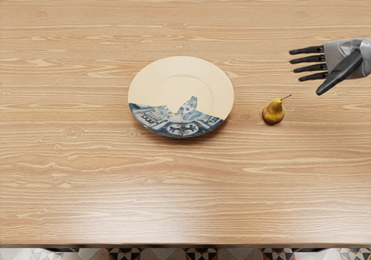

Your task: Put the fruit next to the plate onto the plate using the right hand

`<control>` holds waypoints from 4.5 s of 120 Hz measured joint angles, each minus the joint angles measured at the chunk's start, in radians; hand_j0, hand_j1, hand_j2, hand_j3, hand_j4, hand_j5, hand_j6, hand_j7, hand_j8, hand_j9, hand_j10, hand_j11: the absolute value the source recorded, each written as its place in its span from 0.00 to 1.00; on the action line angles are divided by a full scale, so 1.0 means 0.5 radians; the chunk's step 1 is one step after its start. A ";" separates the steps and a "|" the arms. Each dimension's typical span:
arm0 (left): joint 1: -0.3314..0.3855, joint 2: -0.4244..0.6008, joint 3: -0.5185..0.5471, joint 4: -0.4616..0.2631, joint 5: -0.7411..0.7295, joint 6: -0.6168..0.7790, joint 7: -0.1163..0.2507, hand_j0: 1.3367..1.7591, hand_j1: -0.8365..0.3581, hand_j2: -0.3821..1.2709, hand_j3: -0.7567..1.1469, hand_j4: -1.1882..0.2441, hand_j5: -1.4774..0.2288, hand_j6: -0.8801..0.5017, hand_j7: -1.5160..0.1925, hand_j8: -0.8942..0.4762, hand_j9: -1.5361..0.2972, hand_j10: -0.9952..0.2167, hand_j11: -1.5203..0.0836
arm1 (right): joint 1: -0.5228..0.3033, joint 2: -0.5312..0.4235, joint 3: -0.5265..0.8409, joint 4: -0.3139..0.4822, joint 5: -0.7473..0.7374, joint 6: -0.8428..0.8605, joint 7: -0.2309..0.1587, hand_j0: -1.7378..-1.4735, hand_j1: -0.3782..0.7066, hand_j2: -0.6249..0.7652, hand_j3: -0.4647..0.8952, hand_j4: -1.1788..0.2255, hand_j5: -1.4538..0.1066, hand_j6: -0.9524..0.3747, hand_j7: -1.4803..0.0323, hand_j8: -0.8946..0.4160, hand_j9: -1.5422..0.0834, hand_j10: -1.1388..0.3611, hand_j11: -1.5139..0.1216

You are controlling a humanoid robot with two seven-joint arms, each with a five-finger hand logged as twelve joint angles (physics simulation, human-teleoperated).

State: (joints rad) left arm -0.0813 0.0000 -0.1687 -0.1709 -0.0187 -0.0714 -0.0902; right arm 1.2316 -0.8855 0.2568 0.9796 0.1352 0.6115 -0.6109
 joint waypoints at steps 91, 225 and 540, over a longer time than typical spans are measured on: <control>0.000 0.000 0.000 0.001 0.000 0.000 -0.001 0.76 0.98 0.23 0.40 0.82 0.86 0.63 0.88 0.65 0.83 0.81 0.94 | 0.301 0.418 -0.023 0.004 -0.578 0.000 0.000 0.30 0.03 0.45 0.34 0.84 0.93 0.72 0.98 0.68 0.95 0.76 0.93; 0.003 0.000 0.000 0.001 0.001 0.001 0.000 0.76 0.98 0.23 0.40 0.82 0.86 0.63 0.88 0.65 0.83 0.81 0.94 | 0.362 0.647 -0.968 0.202 -1.308 -1.059 0.000 0.30 0.03 0.45 0.34 0.84 0.93 0.71 0.98 0.68 0.95 0.76 0.93; 0.003 0.000 -0.006 0.001 0.000 0.000 0.000 0.76 0.98 0.23 0.40 0.82 0.86 0.63 0.88 0.65 0.83 0.81 0.94 | 0.206 0.799 -0.971 0.363 -1.756 -1.484 0.000 0.30 0.30 0.42 0.34 0.65 0.72 0.52 0.76 0.48 0.75 0.59 0.73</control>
State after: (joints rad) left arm -0.0797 0.0000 -0.1719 -0.1703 -0.0187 -0.0715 -0.0904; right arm 1.3345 -0.4858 -0.2285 1.1611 -0.7427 -0.1303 -0.6109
